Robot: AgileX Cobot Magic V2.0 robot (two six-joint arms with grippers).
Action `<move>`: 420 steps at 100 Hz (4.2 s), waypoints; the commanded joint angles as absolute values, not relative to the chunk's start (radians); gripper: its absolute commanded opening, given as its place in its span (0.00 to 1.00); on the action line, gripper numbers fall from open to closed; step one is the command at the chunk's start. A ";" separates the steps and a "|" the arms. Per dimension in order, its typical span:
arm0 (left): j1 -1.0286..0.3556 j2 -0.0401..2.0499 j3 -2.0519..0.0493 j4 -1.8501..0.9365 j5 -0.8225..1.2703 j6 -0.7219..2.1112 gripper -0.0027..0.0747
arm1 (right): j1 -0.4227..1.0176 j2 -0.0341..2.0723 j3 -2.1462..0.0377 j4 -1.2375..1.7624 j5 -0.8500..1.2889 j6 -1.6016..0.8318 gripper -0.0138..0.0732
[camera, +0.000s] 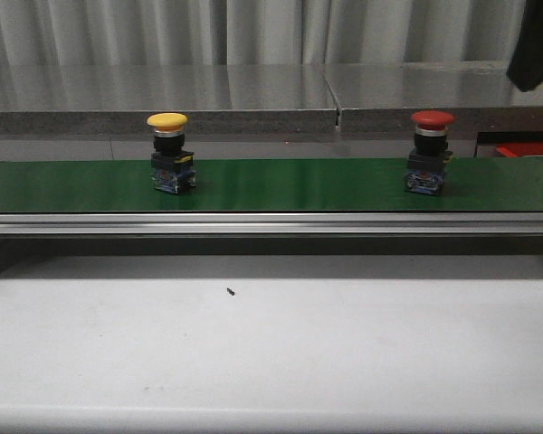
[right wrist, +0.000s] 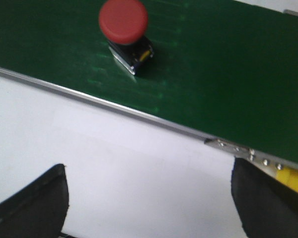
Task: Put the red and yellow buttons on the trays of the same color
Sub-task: 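Lower the right gripper onto the red-capped button at the belt end, then lift the red-capped button and drop it into the red tray, then grasp the yellow-capped button at the belt end with the right gripper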
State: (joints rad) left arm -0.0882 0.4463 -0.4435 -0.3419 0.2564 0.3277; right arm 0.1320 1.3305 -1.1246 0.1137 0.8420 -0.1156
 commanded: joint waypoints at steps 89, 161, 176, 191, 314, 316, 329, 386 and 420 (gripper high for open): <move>-0.097 0.448 -0.471 -0.358 0.174 0.325 0.01 | 0.038 1.782 -1.550 0.081 0.904 -0.105 0.33; -0.097 0.448 -0.471 -0.358 0.174 0.325 0.01 | -0.366 2.082 -1.999 0.123 0.987 -0.106 0.33; -0.097 0.448 -0.471 -0.358 0.174 0.325 0.01 | -0.366 2.144 -2.031 0.163 0.946 -0.106 0.33; -0.097 0.448 -0.471 -0.358 0.174 0.325 0.01 | -0.366 2.180 -2.039 0.165 0.932 -0.106 0.33; -0.097 0.448 -0.471 -0.358 0.174 0.325 0.01 | -0.243 1.711 -1.800 0.170 0.911 -0.372 0.82; -0.097 0.448 -0.471 -0.358 0.174 0.325 0.01 | -0.239 1.690 -1.778 0.171 0.898 -0.377 0.82; -0.097 0.448 -0.471 -0.358 0.174 0.325 0.01 | -0.203 1.572 -1.575 0.189 0.870 -0.409 0.82; -0.097 0.448 -0.471 -0.358 0.174 0.325 0.01 | -0.029 1.499 -1.279 0.273 0.799 -0.467 0.82; -0.097 0.448 -0.471 -0.358 0.174 0.325 0.01 | 0.029 1.675 -1.454 0.285 0.829 -0.466 0.82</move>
